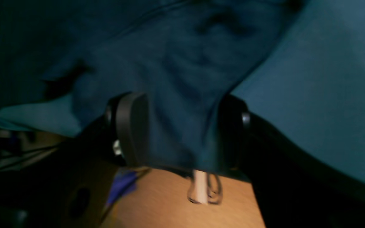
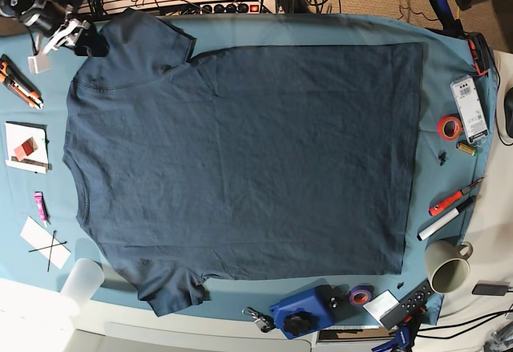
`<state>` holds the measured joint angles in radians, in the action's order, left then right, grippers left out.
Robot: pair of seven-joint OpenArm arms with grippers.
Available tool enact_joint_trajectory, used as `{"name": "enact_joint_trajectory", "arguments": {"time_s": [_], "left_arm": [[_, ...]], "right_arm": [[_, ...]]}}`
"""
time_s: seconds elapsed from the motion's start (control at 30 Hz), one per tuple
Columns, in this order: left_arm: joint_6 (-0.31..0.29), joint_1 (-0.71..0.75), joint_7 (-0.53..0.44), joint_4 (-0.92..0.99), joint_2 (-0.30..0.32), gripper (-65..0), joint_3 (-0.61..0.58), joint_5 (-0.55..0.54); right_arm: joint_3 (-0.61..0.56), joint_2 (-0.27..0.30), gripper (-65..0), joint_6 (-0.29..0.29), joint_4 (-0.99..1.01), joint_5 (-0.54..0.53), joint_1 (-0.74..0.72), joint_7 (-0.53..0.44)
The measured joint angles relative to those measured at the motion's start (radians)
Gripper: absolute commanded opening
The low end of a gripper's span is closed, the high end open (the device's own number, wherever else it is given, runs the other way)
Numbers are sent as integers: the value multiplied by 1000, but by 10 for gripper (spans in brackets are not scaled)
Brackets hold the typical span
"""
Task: Fold the T-shirt properly
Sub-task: 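Grasp the shirt's shoulder edges with the left and right grippers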
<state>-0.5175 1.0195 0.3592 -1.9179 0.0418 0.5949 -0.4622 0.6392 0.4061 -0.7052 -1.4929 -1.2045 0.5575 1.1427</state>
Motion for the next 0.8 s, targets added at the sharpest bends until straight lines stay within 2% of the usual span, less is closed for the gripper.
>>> {"name": "enact_joint_trajectory", "arguments": {"time_s": [0.13,0.23,0.3,0.37,0.43,0.5,0.57,0.73,0.8], "left_arm": [[0,-33,0,0,0,-495,0,-37],[1,-61,1,-1,0,-435,0,-99],[2,-88,38,-4,0,-432,0,-121],[6,-127,136,-13,0,-432,0,-168],[43,-173,221,-21,0,-432,0,-234],[62,-214,274,-35,0,-432,0,-240],[90,-234,275,-48,0,-432,0,-223],[91,-222,288,-103,0,-432,3,-188],[87,-242,258,-117,3,-432,4,-124]], "right_arm": [[0,-68,-299,-10,-5,-62,29,-11],[0,-83,-299,-15,-6,-73,39,-10],[0,-82,-299,-15,-6,-73,39,-8],[0,-80,-299,-15,-6,-73,38,-7],[0,-79,-299,-15,-6,-73,38,-6],[0,-79,-299,-15,-6,-73,38,-5],[0,-79,-299,-15,-6,-73,38,-5],[0,-79,-299,-15,-6,-73,38,0],[0,-79,-299,-15,-6,-73,38,0]]}}
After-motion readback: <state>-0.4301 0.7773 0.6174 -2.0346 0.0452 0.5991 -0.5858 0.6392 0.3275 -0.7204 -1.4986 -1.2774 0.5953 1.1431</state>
